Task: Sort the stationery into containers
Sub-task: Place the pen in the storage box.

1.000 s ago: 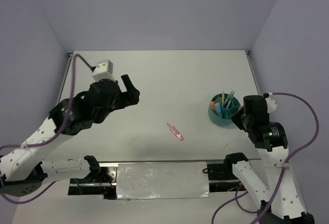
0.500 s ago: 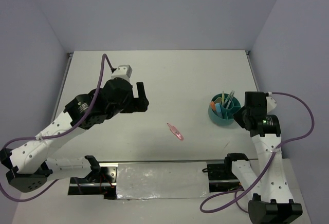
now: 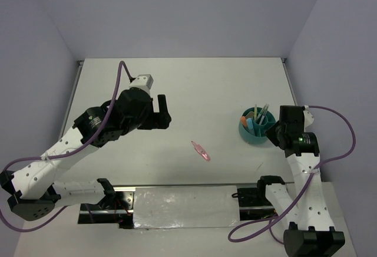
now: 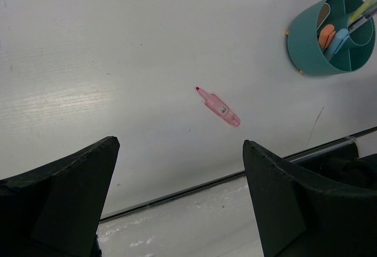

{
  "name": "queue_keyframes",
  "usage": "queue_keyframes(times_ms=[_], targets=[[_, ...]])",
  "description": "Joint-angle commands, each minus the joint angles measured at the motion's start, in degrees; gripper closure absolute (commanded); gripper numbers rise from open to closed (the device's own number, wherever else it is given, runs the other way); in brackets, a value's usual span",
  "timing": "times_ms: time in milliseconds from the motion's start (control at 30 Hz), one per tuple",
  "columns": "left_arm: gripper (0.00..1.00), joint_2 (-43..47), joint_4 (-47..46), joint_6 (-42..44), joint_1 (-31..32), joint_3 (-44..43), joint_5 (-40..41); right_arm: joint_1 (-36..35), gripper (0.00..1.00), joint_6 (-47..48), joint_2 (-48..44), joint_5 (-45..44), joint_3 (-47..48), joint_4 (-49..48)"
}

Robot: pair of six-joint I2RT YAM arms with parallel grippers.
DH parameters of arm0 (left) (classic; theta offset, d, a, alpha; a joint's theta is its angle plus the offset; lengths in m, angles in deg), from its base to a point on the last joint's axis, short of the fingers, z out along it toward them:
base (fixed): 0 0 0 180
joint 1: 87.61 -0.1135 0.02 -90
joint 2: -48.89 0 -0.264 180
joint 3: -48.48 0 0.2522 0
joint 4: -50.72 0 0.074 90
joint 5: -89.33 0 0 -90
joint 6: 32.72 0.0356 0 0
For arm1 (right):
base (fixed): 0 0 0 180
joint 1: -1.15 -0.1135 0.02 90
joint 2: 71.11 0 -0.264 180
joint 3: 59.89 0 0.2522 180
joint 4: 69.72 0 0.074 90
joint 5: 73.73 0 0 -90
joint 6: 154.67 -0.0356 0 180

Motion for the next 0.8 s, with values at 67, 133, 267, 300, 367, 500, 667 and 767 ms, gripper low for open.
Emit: queue_keyframes(times_ms=[67, 133, 267, 300, 367, 500, 667, 767], targets=[[0.01, -0.2, -0.4, 0.6, -0.6, -1.8, -0.3, 0.6, 1.0, 1.4, 0.1, 0.6, -1.1, -2.9], [0.01, -0.3, -0.5, 0.4, -0.6, -1.8, -0.4, 0.5, 1.0, 1.5, -0.1, 0.8, -1.5, -3.3], [0.01, -0.3, -0.8, -0.3, -0.8, -1.1, -0.7, 0.5, 1.0, 1.6, -0.5, 0.4, -1.7, -3.3], [0.01, -0.2, -1.0, -0.4, -0.7, -1.1, -0.7, 0.6, 1.0, 1.7, -0.7, 0.4, -1.8, -3.5], [0.01, -0.1, -1.1, -0.5, -0.8, -0.8, -0.8, 0.6, 1.0, 1.6, -1.3, 0.4, -2.4, -3.8], [0.01, -0.2, -1.4, -0.9, -0.9, -0.6, -1.7, 0.6, 1.0, 3.7, -1.3, 3.5, -4.2, -6.2], [0.01, 0.3, -2.3, -1.1, -0.9, 0.9, -2.9, 0.9, 1.0, 5.3, -0.6, 4.4, -5.5, -8.0], [0.01, 0.8, -2.7, -1.4, -0.8, 2.3, -3.5, 1.3, 0.99, 6.7, 0.9, 4.9, -5.3, -8.7]])
